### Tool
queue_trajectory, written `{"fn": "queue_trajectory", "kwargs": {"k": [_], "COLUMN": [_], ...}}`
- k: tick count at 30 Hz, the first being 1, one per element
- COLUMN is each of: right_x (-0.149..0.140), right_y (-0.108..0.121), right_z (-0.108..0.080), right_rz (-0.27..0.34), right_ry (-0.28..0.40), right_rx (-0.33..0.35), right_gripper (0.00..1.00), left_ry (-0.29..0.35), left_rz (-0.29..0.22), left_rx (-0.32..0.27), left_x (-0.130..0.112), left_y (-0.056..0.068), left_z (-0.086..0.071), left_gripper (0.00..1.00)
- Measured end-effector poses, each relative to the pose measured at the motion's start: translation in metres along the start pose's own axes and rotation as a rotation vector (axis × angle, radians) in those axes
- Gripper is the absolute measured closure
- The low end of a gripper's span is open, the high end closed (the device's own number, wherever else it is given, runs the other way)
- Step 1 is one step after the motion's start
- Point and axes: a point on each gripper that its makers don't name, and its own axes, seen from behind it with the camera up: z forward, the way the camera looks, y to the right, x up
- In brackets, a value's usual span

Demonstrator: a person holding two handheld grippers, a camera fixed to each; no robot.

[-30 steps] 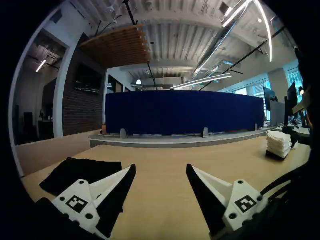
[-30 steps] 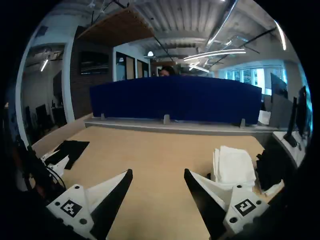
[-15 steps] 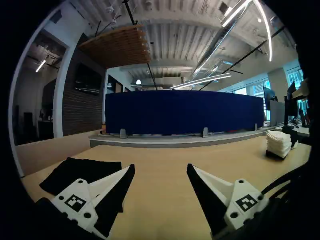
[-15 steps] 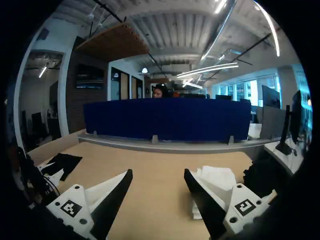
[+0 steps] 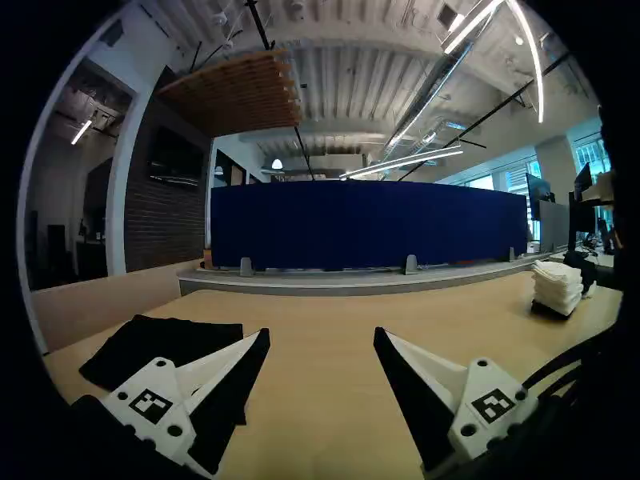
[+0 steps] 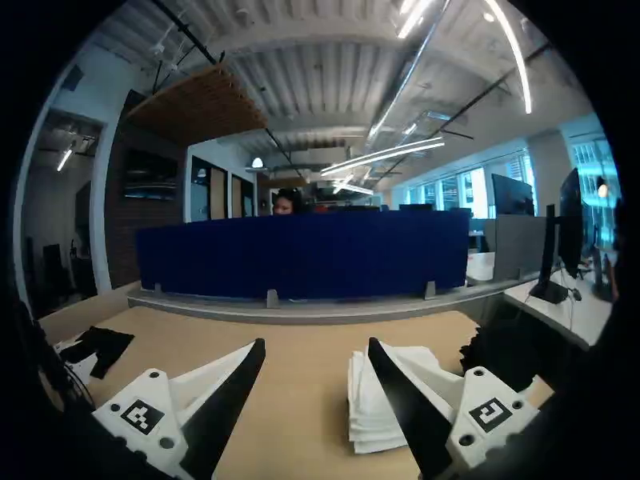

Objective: Fold towel

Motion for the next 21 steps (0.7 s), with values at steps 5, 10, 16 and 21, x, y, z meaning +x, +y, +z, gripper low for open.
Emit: {"fn": "queue_trajectory", "kwargs": {"k": [5, 10, 16, 21], "right_x": [-0.002, -0.011, -0.040, -0.074], "right_y": [0.016, 0.030, 0.042, 0.048], "right_z": [0.007, 0.013, 0.016, 0.017], "right_rz": [0.031, 0.028, 0.020, 0.025], "right_ry": [0.023, 0.039, 0.030, 0.010], "right_rx": [-0.027, -0.055, -0.087, -0.107], "right_gripper": [0.00, 0.00, 0.00, 0.00], "left_ry": [0.000, 0.000, 0.000, 0.000], "left_rz": [0.000, 0.000, 0.000, 0.000], "left_rx": [0.000, 0.000, 0.000, 0.000], "left_x": [0.000, 0.000, 0.000, 0.000], "left_y": [0.000, 0.000, 0.000, 0.000], "left_z": [0.000, 0.000, 0.000, 0.000], "left_gripper": [0.03, 0.03, 0.03, 0.03]}}
